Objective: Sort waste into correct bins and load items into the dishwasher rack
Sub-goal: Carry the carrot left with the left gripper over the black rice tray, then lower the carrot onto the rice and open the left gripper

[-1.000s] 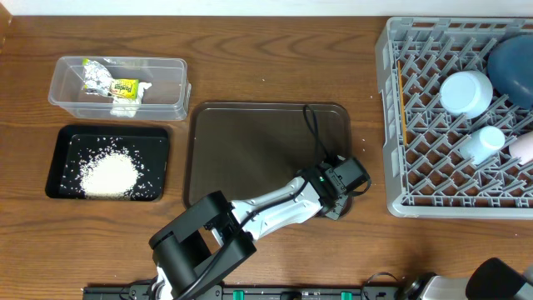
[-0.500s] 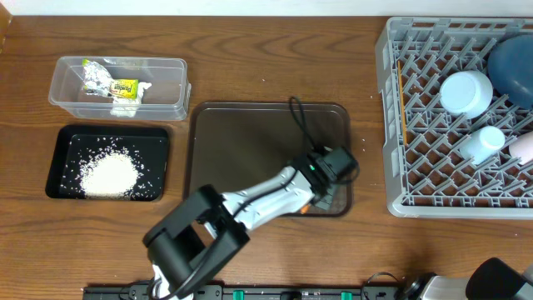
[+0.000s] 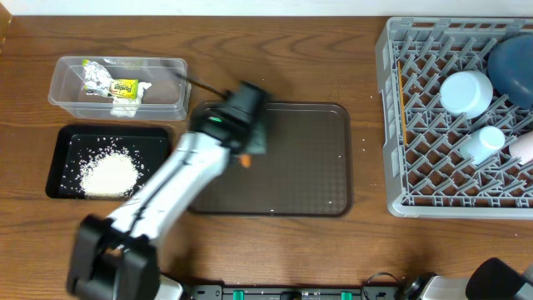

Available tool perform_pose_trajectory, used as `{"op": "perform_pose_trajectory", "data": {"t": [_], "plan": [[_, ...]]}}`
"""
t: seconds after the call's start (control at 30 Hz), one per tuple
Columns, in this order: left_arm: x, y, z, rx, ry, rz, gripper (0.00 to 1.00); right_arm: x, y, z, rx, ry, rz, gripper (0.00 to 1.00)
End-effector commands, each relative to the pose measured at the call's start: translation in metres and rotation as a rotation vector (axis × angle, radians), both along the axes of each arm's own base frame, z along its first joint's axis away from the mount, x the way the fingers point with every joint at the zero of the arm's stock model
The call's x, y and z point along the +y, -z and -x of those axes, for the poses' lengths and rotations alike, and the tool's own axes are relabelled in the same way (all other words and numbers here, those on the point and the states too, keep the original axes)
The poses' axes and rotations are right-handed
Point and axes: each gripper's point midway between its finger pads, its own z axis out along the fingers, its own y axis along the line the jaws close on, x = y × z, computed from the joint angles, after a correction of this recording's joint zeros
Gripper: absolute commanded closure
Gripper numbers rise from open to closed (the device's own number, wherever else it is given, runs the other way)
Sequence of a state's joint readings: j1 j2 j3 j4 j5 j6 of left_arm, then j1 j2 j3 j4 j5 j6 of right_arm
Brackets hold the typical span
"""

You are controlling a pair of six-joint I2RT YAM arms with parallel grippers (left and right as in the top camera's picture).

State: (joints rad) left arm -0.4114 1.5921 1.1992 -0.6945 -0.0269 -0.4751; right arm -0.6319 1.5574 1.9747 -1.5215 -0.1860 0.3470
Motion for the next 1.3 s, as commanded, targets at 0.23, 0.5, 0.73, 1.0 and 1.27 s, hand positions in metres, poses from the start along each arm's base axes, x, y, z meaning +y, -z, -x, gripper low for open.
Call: {"op": "perform_pose_trajectory", "data": {"t": [0.23, 0.5, 0.73, 1.0, 1.27], "plan": [[0.162, -0.021, -0.016, -0.031, -0.491, 0.075, 0.87, 0.001, 0.0, 0.0, 0.002, -0.016, 0.01, 0.01], [0.263, -0.028, -0.008, -0.104, -0.768, 0.076, 0.86, 0.001, 0.0, 0.0, 0.002, -0.016, 0.01, 0.01], [0.31, -0.016, -0.001, -0.119, -0.943, 0.097, 0.85, 0.001, 0.0, 0.0, 0.002, -0.016, 0.01, 0.01], [0.324, 0.031, 0.006, 0.003, -1.074, 0.133, 0.85, 0.001, 0.0, 0.0, 0.002, -0.016, 0.01, 0.01], [0.328, 0.047, 0.012, 0.05, -1.105, 0.098, 0.85, 0.001, 0.0, 0.0, 0.002, -0.016, 0.01, 0.01]]}}
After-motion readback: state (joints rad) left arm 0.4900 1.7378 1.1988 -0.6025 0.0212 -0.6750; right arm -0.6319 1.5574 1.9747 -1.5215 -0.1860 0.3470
